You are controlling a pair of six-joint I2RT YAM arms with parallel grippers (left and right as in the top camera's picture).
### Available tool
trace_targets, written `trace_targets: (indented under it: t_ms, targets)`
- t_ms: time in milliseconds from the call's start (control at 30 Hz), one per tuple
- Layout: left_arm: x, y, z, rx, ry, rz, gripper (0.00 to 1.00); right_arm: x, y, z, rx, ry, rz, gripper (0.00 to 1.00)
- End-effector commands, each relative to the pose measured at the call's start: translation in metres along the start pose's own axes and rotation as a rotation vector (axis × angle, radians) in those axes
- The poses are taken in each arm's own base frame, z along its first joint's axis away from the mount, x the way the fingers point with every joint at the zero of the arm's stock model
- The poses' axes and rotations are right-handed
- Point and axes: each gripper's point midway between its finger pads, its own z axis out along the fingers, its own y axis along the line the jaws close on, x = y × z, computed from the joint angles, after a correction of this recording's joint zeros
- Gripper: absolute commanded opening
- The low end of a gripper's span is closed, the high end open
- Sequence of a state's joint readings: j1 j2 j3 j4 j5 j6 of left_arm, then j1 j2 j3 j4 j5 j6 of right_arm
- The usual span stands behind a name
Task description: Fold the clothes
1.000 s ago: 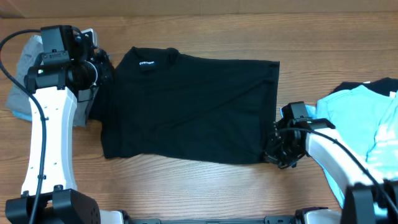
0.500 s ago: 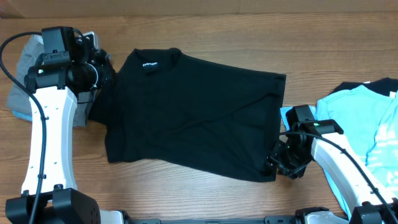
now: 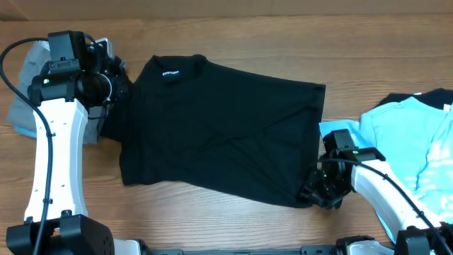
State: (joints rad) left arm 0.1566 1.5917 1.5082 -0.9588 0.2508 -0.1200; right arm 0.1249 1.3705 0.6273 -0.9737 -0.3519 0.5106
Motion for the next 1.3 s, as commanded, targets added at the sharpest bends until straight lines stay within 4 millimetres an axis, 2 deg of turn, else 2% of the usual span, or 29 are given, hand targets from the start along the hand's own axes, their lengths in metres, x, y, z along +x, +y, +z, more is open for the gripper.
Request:
trace_targets:
  t_ms: [0,100,267,333,400,567,600,633,700,767,867,900,1000,1133,1233,1267]
  targets:
    - [-0.003,-0.007,-0.004,0.014,-0.012,0.032,0.28,0.013,0.028,-0.002,-0.161,0.074,-0.085,0.16]
    - [-0.002,-0.006,-0.004,0.014,-0.010,0.032,0.28,0.024,0.030,-0.007,-0.178,0.130,-0.067,0.04]
    - [-0.002,-0.006,-0.004,0.014,-0.009,0.042,0.29,0.048,0.008,-0.013,-0.063,0.222,0.008,0.04]
    - [-0.002,-0.007,-0.004,0.014,-0.009,0.042,0.29,0.050,-0.003,-0.013,-0.003,0.223,0.022,0.04]
    - [-0.002,-0.007,-0.004,0.014,-0.009,0.042,0.29,0.043,0.000,-0.012,-0.012,0.195,0.024,0.04]
    - [0.000,-0.007,-0.004,0.015,-0.002,0.045,0.29,0.006,0.033,-0.012,-0.160,0.037,-0.147,0.26]
    - [0.002,-0.007,-0.004,0.017,0.008,0.046,0.29,-0.003,0.036,-0.012,-0.163,-0.006,-0.166,0.39]
    - [0.004,-0.007,-0.004,0.015,0.017,0.044,0.29,-0.007,0.035,-0.012,-0.154,-0.025,-0.165,0.47]
    - [0.008,-0.006,-0.004,0.014,0.033,0.046,0.30,-0.008,0.033,-0.012,-0.143,-0.025,-0.149,0.50]
    - [0.012,-0.006,-0.004,0.013,0.048,0.044,0.30,-0.004,0.024,-0.007,-0.110,-0.011,-0.113,0.62]
    - [0.013,-0.007,-0.004,0.013,0.051,0.045,0.30,0.005,0.012,0.006,-0.085,0.027,-0.075,0.66]
    - [0.013,-0.007,-0.004,0.013,0.051,0.045,0.30,0.007,0.010,0.009,-0.085,0.037,-0.071,0.64]
    - [0.012,-0.007,-0.004,0.013,0.049,0.046,0.31,0.009,0.013,0.011,-0.109,0.047,-0.080,0.45]
    - [0.012,-0.007,-0.004,0.013,0.048,0.046,0.31,0.013,0.018,0.010,-0.145,0.067,-0.088,0.32]
    - [0.012,-0.007,-0.004,0.013,0.049,0.046,0.31,0.018,0.026,0.008,-0.192,0.095,-0.104,0.28]
    - [0.012,-0.007,-0.004,0.013,0.049,0.045,0.31,0.019,0.027,0.008,-0.199,0.102,-0.103,0.22]
